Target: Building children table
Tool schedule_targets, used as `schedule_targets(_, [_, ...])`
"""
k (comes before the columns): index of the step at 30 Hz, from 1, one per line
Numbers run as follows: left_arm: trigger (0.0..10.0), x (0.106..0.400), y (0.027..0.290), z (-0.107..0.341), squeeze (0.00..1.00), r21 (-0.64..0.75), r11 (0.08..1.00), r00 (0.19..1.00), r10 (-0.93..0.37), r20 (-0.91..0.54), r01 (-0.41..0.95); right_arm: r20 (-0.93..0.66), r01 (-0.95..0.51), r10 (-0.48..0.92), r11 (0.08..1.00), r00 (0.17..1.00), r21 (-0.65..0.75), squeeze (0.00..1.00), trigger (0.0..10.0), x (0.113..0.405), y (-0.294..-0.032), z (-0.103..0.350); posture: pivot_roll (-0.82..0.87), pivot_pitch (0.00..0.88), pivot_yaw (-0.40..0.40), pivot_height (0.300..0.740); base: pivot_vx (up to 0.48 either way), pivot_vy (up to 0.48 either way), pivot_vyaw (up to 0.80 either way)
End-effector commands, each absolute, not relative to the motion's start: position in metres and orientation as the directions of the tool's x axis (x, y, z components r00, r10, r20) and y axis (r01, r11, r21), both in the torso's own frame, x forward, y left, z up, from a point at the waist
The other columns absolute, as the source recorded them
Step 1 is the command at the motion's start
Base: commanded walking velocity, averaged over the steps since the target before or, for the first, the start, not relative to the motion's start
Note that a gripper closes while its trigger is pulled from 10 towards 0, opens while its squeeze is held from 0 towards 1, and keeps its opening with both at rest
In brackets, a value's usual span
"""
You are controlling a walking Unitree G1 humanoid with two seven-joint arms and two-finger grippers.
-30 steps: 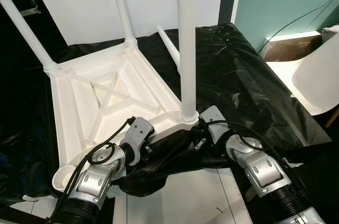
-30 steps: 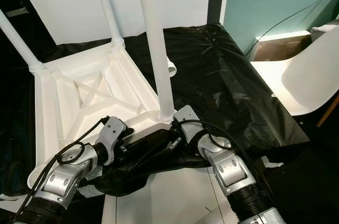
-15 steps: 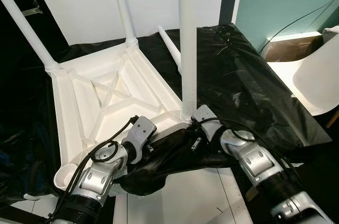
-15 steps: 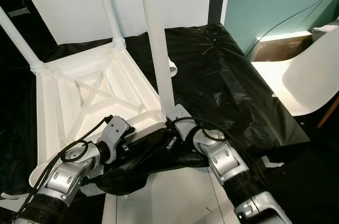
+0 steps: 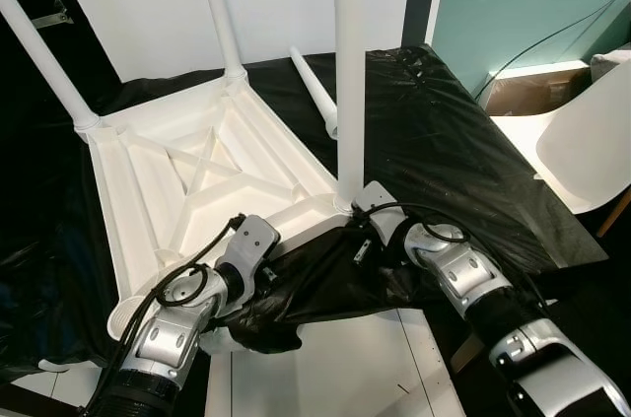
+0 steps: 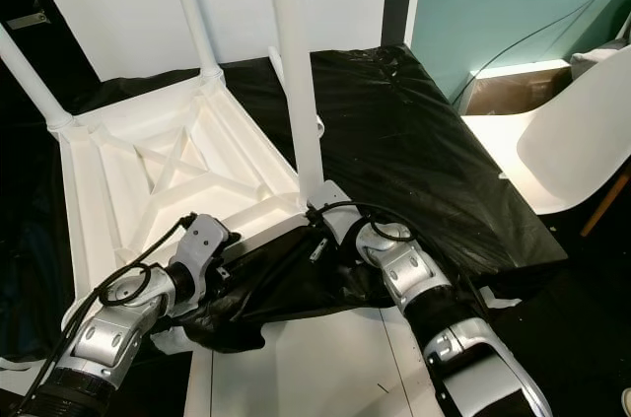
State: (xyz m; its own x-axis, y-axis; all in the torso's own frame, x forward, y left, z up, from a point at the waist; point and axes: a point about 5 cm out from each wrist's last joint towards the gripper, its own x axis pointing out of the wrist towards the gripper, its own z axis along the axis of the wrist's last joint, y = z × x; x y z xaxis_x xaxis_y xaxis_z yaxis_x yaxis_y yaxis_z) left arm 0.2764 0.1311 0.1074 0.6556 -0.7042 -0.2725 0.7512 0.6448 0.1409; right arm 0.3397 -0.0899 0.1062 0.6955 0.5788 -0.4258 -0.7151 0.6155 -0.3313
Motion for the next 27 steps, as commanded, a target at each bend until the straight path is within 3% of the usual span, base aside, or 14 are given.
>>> schedule_targets(1, [10.0, 0.276, 0.133, 0.108, 0.0, 0.142, 0.635, 0.647, -0.712, -0.271, 0.759, -0.406, -0.652, 0.517, 0.666, 0.754, -0.363, 0.0, 10.0, 0.349, -0.097, 0.108, -0.03, 0.0, 0.048, 0.74, 0.0, 0.0, 0.0])
schedule_targets(6, [10.0, 0.278, 0.139, 0.11, 0.0, 0.155, 0.653, 0.668, -0.696, -0.264, 0.741, -0.369, -0.568, 0.442, 0.728, 0.817, -0.385, 0.0, 10.0, 0.356, -0.103, 0.111, -0.04, 0.0, 0.051, 0.74, 0.0, 0.0, 0.0])
schedule_targets(12, [10.0, 0.283, 0.143, 0.113, 0.0, 0.168, 0.685, 0.703, -0.666, -0.249, 0.709, -0.36, -0.587, 0.469, 0.71, 0.806, -0.389, 0.0, 10.0, 0.352, -0.092, 0.109, -0.05, 0.0, 0.055, 0.74, 0.0, 0.0, 0.0])
schedule_targets(14, [10.0, 0.294, 0.155, 0.116, 0.0, 0.212, 0.739, 0.765, -0.586, -0.266, 0.64, -0.345, -0.601, 0.493, 0.689, 0.799, -0.405, 0.0, 10.0, 0.346, -0.082, 0.107, -0.05, 0.0, 0.056, 0.74, 0.0, 0.0, 0.0])
schedule_targets(27, [10.0, 0.32, 0.191, 0.132, 0.0, 0.286, 0.837, 0.881, -0.413, -0.228, 0.467, -0.317, -0.615, 0.528, 0.697, 0.788, -0.367, 0.0, 10.0, 0.335, -0.065, 0.103, -0.06, 0.0, 0.068, 0.74, 0.0, 0.0, 0.0])
